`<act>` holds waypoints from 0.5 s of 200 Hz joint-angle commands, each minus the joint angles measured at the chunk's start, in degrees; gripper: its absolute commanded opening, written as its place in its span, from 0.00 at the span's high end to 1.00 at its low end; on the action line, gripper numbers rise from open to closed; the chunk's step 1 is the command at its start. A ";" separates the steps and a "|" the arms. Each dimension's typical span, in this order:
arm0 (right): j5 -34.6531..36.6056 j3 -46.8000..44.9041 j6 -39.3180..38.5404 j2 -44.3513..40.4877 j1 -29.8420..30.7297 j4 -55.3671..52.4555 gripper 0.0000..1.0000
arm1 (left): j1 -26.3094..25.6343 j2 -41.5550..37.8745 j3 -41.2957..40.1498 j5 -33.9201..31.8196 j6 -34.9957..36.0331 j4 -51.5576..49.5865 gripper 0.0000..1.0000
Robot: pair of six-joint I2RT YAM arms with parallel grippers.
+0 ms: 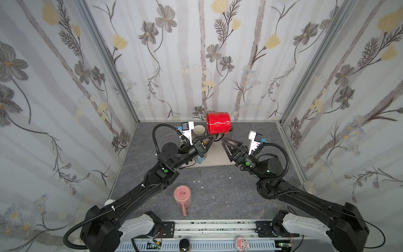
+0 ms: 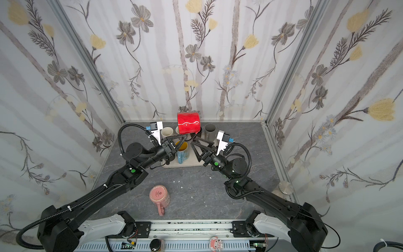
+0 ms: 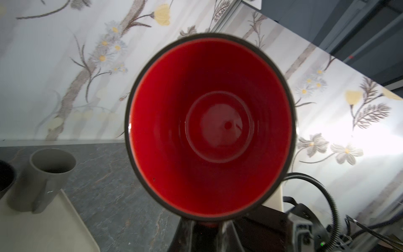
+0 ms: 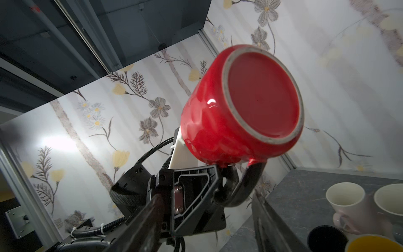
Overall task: Turn the mug right side up
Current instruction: Place the mug on the tray.
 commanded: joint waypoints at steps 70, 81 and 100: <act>30.68 -5.31 -11.61 -20.69 -0.36 -33.04 0.36 | -12.62 20.64 22.53 -35.84 12.58 -44.52 1.00; 31.71 -6.01 -11.55 -21.77 -0.43 -33.72 0.36 | -13.48 23.41 22.76 -37.85 12.12 -46.14 1.00; 32.93 -6.53 -11.34 -23.10 -0.54 -34.93 0.36 | -13.51 27.78 24.75 -38.85 10.86 -47.79 1.00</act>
